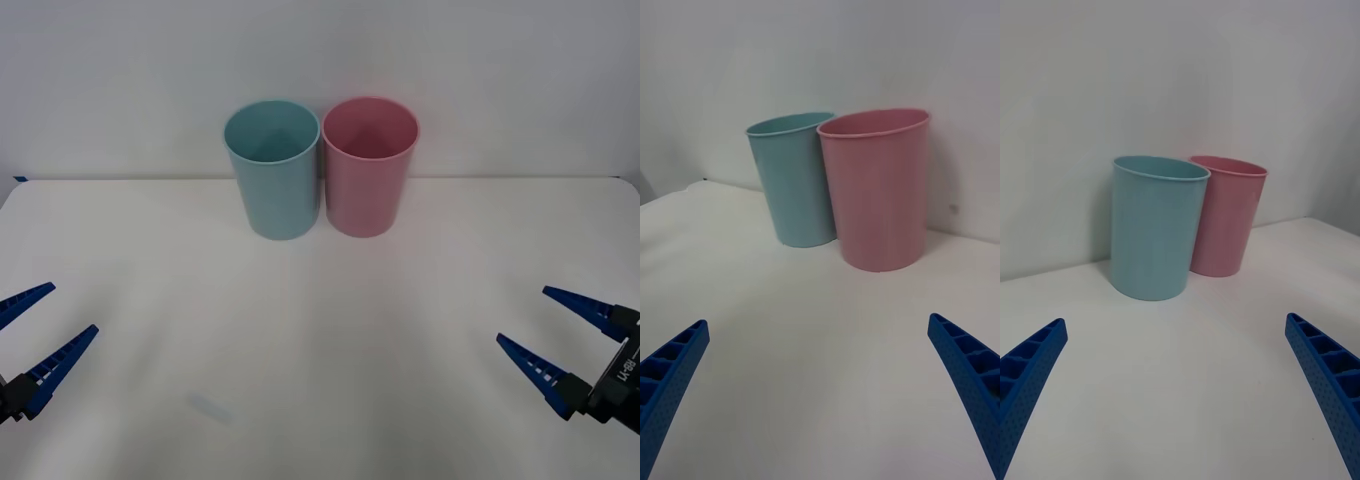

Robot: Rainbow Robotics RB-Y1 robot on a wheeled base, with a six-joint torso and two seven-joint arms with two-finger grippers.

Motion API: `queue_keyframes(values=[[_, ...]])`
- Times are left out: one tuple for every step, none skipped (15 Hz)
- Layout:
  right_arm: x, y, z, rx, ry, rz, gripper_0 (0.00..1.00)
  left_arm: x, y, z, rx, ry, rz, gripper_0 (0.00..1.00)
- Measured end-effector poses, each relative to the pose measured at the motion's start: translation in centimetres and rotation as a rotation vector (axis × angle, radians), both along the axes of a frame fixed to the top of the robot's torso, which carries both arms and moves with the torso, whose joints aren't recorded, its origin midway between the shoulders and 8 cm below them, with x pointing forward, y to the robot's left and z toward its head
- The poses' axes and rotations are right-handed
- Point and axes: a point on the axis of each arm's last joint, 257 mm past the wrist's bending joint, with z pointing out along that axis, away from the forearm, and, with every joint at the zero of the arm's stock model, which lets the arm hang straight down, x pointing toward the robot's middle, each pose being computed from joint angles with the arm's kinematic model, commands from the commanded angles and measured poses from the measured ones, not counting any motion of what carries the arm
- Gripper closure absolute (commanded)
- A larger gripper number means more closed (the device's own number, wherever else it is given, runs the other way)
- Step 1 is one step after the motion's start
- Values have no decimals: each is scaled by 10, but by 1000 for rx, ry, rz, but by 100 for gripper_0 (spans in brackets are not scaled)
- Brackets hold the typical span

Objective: Grasp the object on the table and drop it into the matching bin: aluminum can to the light blue bin, PET bottle to the pink bin.

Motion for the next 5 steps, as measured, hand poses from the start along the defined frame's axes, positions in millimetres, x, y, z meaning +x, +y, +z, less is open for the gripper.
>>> queue_keyframes(values=[[-2,-3,-2,-1,5,-7,0,0,0,0,0,0,0,0],[-4,-6,-3,-4,10,-13,0,0,0,0,0,0,0,0],[-5,-8,-4,-6,12,-17,0,0,0,0,0,0,0,0],[-6,-9,-4,-7,14,-18,0,0,0,0,0,0,0,0],[-6,-9,-4,-8,14,-18,0,0,0,0,0,0,0,0]])
